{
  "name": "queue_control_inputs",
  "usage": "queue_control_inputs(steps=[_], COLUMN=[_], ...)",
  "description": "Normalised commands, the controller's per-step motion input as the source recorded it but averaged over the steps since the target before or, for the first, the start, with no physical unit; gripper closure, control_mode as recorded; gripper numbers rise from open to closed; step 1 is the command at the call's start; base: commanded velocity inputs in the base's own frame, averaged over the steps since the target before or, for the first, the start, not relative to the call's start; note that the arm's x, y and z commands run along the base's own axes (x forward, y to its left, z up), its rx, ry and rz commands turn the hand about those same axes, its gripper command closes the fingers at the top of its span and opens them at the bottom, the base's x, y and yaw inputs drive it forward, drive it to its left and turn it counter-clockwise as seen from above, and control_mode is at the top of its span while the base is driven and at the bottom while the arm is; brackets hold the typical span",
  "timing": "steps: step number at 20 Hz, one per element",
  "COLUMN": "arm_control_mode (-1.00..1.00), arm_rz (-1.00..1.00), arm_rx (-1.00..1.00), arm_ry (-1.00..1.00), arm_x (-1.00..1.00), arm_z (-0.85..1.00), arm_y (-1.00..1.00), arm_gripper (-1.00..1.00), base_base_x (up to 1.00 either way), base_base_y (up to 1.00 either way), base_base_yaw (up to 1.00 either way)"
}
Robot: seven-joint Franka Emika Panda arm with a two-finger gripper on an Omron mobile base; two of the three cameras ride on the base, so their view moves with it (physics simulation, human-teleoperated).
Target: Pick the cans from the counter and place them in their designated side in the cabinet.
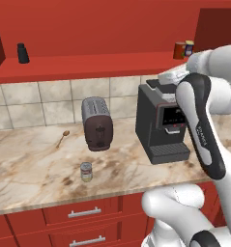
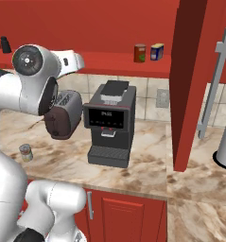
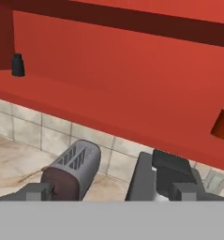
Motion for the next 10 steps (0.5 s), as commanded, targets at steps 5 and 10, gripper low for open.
queue_control_inputs(steps=[5, 10], arm_control_mode=[-1.00, -1.00], arm_rz=[0.04, 0.02], arm_rx=[0.00, 0.04], arm_ry=[0.00, 0.09], arm_x=[-0.78, -0.35], arm_z=[-0.08, -0.08], arm_y=[0.47, 0.36], arm_gripper=[-1.00, -1.00], base_base_x=[0.00, 0.00], base_base_y=[0.00, 0.00], base_base_yaw=[0.00, 0.00])
